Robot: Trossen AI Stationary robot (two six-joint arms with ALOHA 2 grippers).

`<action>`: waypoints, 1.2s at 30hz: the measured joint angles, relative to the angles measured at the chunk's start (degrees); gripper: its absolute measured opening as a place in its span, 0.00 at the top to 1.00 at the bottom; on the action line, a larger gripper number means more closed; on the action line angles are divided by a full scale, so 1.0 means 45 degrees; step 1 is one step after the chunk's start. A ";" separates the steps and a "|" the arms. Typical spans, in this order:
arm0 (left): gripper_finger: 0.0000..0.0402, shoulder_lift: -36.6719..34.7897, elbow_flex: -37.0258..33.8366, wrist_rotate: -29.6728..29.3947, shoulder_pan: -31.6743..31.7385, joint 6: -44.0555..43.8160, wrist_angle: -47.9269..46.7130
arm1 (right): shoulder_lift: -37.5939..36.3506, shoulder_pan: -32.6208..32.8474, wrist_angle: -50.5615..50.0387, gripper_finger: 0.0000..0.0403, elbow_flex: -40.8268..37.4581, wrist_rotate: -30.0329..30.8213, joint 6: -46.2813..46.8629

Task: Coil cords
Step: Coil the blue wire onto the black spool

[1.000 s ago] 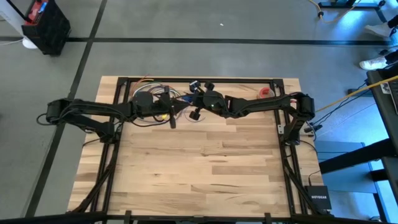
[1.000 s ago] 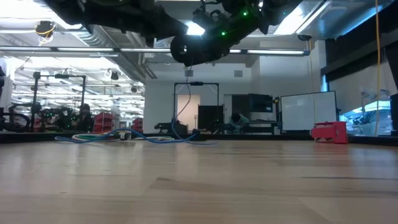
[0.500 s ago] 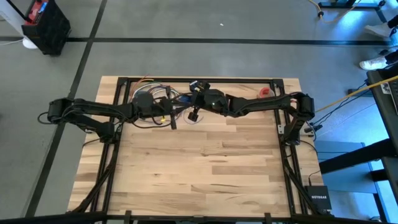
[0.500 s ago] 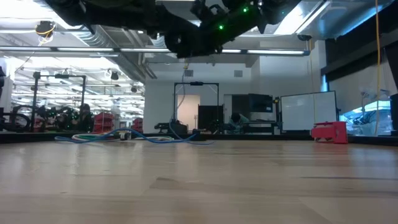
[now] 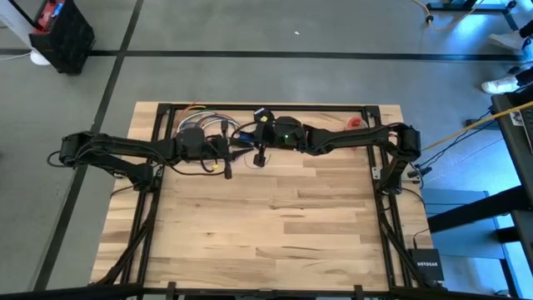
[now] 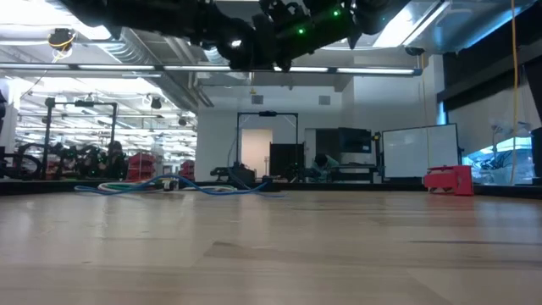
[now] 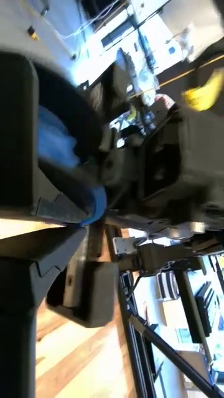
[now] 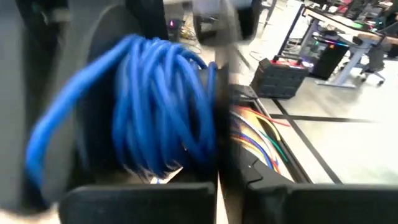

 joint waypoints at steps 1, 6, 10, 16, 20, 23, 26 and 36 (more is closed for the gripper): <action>0.94 0.0005 -0.0007 0.0006 0.0000 -0.0072 -0.0048 | -0.0010 0.0019 0.0013 0.99 0.0011 0.0033 -0.0004; 0.82 0.0010 -0.0015 -0.0052 0.0000 -0.0077 -0.0617 | -0.0025 0.0010 0.0101 0.99 0.0011 -0.0033 0.0001; 0.73 0.0000 -0.0019 -0.0140 -0.0003 -0.0046 -0.0788 | -0.0025 0.0006 0.0519 0.99 0.0011 0.0203 0.0124; 0.67 -0.0686 0.0136 -0.0199 -0.0425 -0.0016 -0.1924 | -0.0034 0.0037 0.0634 0.99 0.0184 0.0819 0.0115; 0.67 -0.1550 0.0562 -0.0085 -0.0573 -0.0528 -0.4014 | -0.0286 0.0056 0.0718 0.99 0.0210 0.0951 0.0118; 0.67 -0.1802 0.0563 -0.0096 -0.0561 -0.0842 -0.4473 | -0.0345 0.0012 0.0906 0.99 0.0230 0.1072 0.0123; 0.67 -0.1643 0.0563 -0.0130 -0.0539 -0.0866 -0.4410 | -0.0371 0.0024 0.1007 0.99 0.0230 0.1053 0.0123; 0.67 -0.0645 0.0563 -0.0130 -0.0534 -0.0774 -0.3209 | -0.0384 0.0024 0.1555 0.99 0.0221 0.1028 0.0302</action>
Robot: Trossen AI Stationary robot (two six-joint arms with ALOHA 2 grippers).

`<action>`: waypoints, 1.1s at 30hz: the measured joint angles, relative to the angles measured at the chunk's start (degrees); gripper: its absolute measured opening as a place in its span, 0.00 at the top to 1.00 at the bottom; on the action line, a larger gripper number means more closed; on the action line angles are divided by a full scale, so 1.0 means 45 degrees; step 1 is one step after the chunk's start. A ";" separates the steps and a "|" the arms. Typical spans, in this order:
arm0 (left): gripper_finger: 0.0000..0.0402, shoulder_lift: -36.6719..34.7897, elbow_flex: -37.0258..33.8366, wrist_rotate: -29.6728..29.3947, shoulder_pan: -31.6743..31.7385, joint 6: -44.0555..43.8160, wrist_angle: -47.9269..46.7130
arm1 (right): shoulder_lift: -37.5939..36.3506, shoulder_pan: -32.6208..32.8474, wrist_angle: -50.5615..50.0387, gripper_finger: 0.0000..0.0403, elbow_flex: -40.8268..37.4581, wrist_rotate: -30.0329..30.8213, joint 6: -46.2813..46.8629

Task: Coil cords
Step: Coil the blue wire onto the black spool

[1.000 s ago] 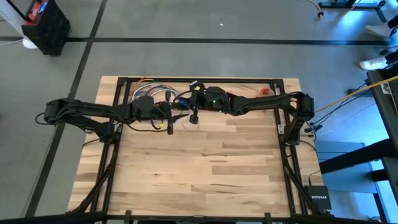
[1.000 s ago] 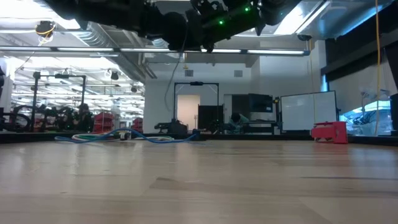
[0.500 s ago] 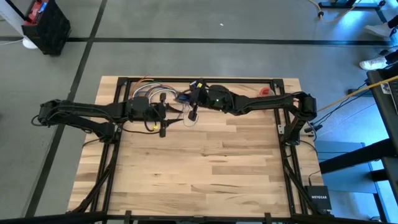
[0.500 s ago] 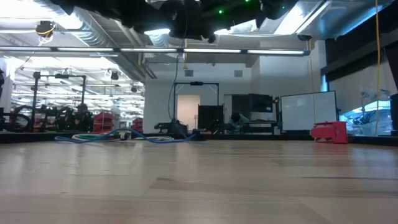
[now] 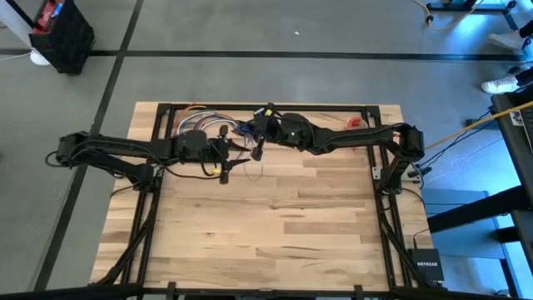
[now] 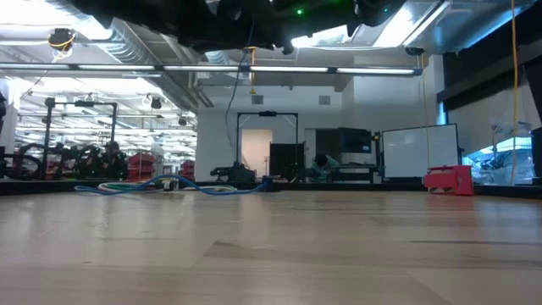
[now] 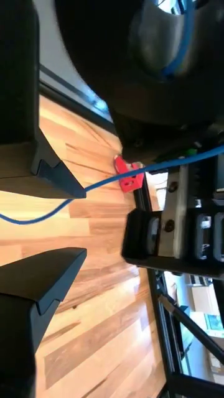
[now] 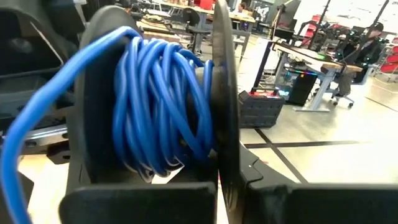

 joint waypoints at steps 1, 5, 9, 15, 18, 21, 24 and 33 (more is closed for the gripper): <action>0.67 0.0028 0.0000 0.0000 0.0000 0.0000 0.0125 | 0.0000 0.0000 -0.0004 0.99 -0.0011 -0.0003 0.0005; 0.67 0.0033 0.0000 -0.0035 0.0010 -0.0025 0.0294 | 0.0000 0.0000 -0.0008 0.99 -0.0016 -0.0425 0.0010; 0.67 0.0033 0.0000 -0.0597 0.0024 -0.0382 0.0345 | 0.0000 0.0010 -0.0008 0.99 -0.0016 -0.0548 0.0010; 0.67 0.0033 0.0000 -0.0816 0.0024 -0.0418 0.0282 | 0.0000 0.0005 0.0178 0.99 -0.0021 -0.0967 -0.0062; 0.67 0.0033 0.0000 -0.0812 0.0019 -0.0418 0.0252 | 0.0000 0.0005 0.0488 0.99 -0.0021 -0.1223 -0.0080; 0.67 0.0229 0.0005 -0.0797 0.0024 -0.0427 0.0442 | 0.0000 0.0005 0.0735 0.99 -0.0026 -0.1457 -0.0083; 0.67 0.0522 0.0005 -0.0781 0.0024 -0.0424 0.0485 | 0.0000 0.0005 0.0791 0.99 -0.0026 -0.1455 -0.0087; 0.67 0.0674 0.0005 0.0441 0.0024 -0.0746 0.1028 | 0.0000 0.0000 0.0745 0.99 -0.0026 -0.1452 -0.0255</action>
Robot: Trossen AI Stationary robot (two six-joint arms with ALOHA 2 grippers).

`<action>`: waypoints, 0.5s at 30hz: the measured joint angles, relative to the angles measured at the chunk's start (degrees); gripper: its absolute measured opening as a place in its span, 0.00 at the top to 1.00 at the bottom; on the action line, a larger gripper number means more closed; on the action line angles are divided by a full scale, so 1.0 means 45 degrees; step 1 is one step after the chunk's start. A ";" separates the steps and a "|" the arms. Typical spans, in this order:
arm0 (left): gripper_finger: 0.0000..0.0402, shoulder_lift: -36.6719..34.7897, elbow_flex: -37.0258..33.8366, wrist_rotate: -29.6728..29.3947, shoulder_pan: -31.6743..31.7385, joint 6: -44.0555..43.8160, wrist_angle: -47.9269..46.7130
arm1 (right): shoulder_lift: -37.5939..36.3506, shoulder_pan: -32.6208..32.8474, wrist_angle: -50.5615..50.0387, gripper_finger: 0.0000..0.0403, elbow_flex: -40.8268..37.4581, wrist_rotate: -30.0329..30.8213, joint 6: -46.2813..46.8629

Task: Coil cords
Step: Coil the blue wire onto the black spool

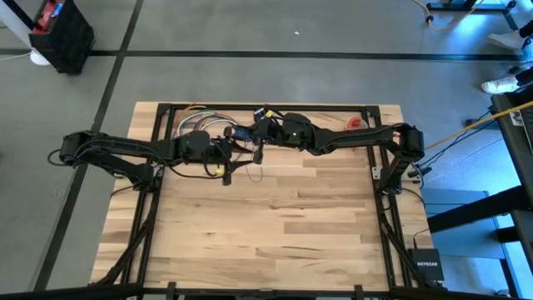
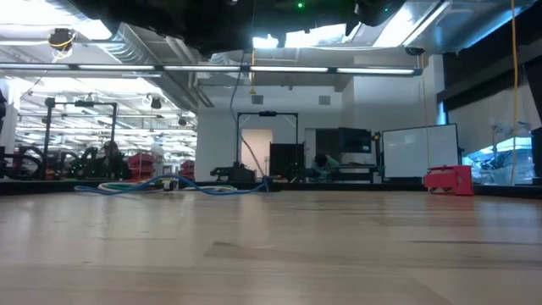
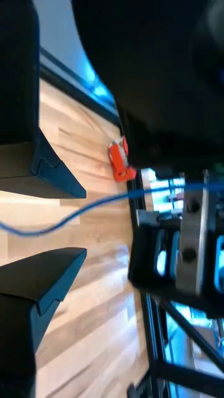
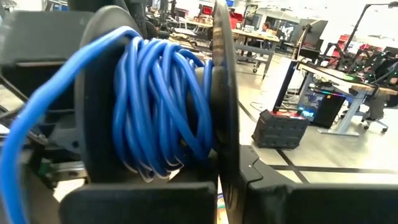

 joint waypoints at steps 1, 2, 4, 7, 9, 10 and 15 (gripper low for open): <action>0.67 0.0000 0.0000 0.0087 -0.0002 -0.0007 0.0000 | 0.0000 0.0000 0.0003 0.99 0.0000 0.0000 -0.0033; 0.67 0.0000 0.0000 0.0105 -0.0005 -0.0007 -0.0003 | 0.0000 0.0000 0.0000 0.99 0.0000 0.0000 -0.0060; 0.67 0.0000 0.0000 0.0108 0.0028 -0.0003 -0.0022 | 0.0000 0.0000 0.0000 0.99 0.0000 0.0000 -0.0060; 0.68 0.0000 0.0000 0.0093 0.0173 -0.0021 0.0002 | 0.0000 0.0000 -0.0005 0.99 0.0000 0.0000 -0.0060; 0.71 0.0000 0.0000 0.0088 0.0284 -0.0191 0.0077 | 0.0000 0.0000 -0.0007 0.99 0.0000 0.0000 -0.0060; 0.74 0.0000 0.0000 0.0090 0.0337 -0.0263 0.0119 | 0.0000 0.0000 -0.0008 0.99 0.0000 0.0000 -0.0060; 0.95 0.0000 0.0000 0.0088 0.0447 -0.0184 0.0136 | 0.0000 0.0010 -0.0005 0.99 0.0000 0.0000 -0.0056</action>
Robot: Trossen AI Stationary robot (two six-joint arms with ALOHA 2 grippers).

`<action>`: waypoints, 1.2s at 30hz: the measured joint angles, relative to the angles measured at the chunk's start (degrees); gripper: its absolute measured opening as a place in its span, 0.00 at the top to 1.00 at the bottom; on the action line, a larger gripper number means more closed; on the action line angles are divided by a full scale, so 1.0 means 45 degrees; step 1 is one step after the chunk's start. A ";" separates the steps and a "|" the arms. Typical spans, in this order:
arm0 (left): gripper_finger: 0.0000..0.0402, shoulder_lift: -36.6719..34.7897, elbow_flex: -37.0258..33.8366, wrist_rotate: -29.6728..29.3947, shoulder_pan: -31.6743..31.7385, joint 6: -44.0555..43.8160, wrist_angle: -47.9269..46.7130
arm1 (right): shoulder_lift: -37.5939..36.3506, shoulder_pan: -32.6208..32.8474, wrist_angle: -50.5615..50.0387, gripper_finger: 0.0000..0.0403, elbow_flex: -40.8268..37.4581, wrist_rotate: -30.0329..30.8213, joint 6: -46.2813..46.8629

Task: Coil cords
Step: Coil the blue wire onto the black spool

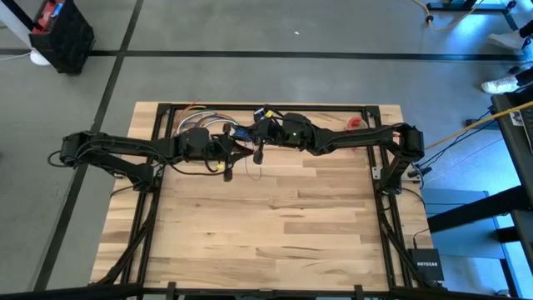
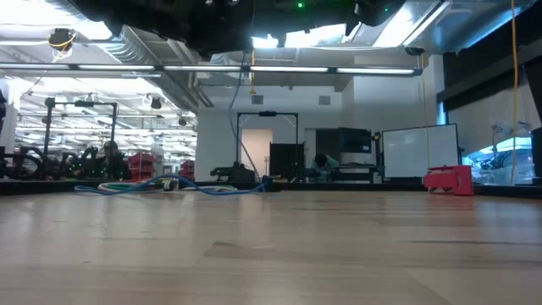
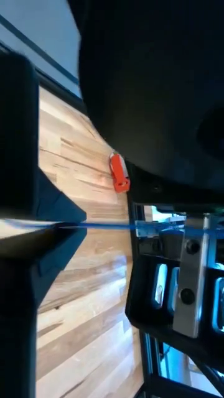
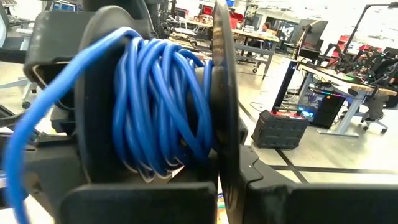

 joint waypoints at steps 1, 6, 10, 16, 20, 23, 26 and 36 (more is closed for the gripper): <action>0.97 0.0000 0.0000 -0.0005 0.0000 0.0050 0.0058 | 0.0000 0.0000 0.0000 0.99 0.0000 0.0000 0.0005; 0.99 0.0049 0.0000 -0.0280 0.0022 0.0098 0.0176 | 0.0000 0.0110 0.0214 0.99 -0.0005 -0.0161 0.0136; 0.99 -0.0004 0.0000 -0.0752 0.0122 0.0262 -0.0435 | -0.0001 0.0414 0.0417 0.99 -0.0005 -0.0053 0.0021; 1.00 -0.0442 -0.0010 -0.0920 0.0175 0.0607 -0.1400 | -0.0083 0.0586 -0.0098 0.99 -0.0010 0.0037 -0.0050; 1.00 -0.1005 0.0027 -0.1804 0.0223 0.0902 -0.2388 | -0.0154 0.0717 -0.0489 0.99 -0.0011 -0.0383 -0.0062; 0.99 -0.1446 0.0029 -0.1915 0.0361 0.1194 -0.3452 | -0.0252 0.0818 -0.0726 0.99 -0.0044 -0.0325 -0.0106; 0.98 -0.1929 0.0041 -0.1922 0.0546 0.1190 -0.4159 | -0.0438 0.0920 -0.1295 0.99 -0.0044 -0.0145 -0.0284; 0.99 -0.3708 0.0001 -0.1999 0.0587 0.0891 -0.6155 | -0.0583 0.1025 -0.4707 0.99 0.0012 0.2784 -0.0712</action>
